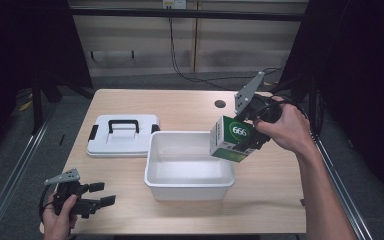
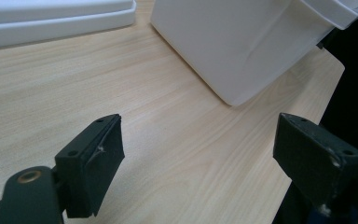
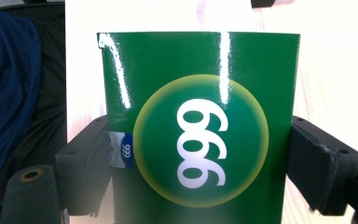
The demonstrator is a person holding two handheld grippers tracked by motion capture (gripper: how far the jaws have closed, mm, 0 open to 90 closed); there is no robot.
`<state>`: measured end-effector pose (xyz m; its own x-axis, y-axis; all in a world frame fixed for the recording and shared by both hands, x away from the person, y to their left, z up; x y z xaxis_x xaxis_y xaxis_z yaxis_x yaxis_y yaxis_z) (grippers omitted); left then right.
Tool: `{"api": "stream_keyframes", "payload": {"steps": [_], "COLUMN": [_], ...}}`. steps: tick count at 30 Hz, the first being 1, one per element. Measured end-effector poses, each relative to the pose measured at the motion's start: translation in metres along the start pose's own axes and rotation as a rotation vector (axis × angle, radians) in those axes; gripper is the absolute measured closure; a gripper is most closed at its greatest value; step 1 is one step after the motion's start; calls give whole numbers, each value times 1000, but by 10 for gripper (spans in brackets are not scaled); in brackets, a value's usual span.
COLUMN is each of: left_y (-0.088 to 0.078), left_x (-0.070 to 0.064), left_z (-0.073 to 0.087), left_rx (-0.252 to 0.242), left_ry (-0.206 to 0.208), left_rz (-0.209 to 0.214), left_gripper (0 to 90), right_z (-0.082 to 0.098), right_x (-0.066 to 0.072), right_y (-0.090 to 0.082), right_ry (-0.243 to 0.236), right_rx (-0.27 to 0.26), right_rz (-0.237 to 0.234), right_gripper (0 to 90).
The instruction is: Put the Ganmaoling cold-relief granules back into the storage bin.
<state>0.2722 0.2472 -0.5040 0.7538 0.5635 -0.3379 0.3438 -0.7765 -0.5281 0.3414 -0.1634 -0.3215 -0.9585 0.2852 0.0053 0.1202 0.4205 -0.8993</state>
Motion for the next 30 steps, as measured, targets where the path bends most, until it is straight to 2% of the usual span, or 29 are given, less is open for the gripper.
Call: {"api": "stream_keyframes", "payload": {"steps": [4, 16, 20, 25, 30], "left_y": [0, 0, -1, 0, -1], "left_x": [0, 0, -1, -1, -1], "left_z": [0, 0, 0, 0, -1], "left_rx": [1, -2, -3, -2, -4], "left_ry": [0, -2, 3, 4, 2], "left_rz": [-1, 4, 8, 10, 8], "left_gripper": [161, 161, 161, 161, 161], "right_z": [-8, -18, -19, -20, -20], "right_x": [-1, -1, 0, -1, 0], "right_y": [7, 32, 43, 54, 64], "right_ry": [-19, -28, -47, -62, -44], "right_rx": [17, 74, 120, 151, 203], "right_rz": [-9, -36, -48, -54, -53], "right_gripper": [163, 163, 163, 163, 161]}}
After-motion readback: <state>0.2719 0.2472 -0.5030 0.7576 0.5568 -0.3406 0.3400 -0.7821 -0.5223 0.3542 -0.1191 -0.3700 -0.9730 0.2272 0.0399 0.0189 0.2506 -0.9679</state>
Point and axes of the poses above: each handheld gripper's, and its own axes: y roughly forward along the jaws, z roughly out of its underside, x roughly to its left, the point moved 7 cm from there along y, roughly forward along the jaws, and after that the axes turned 6 degrees about y, right-handed, at the moved point
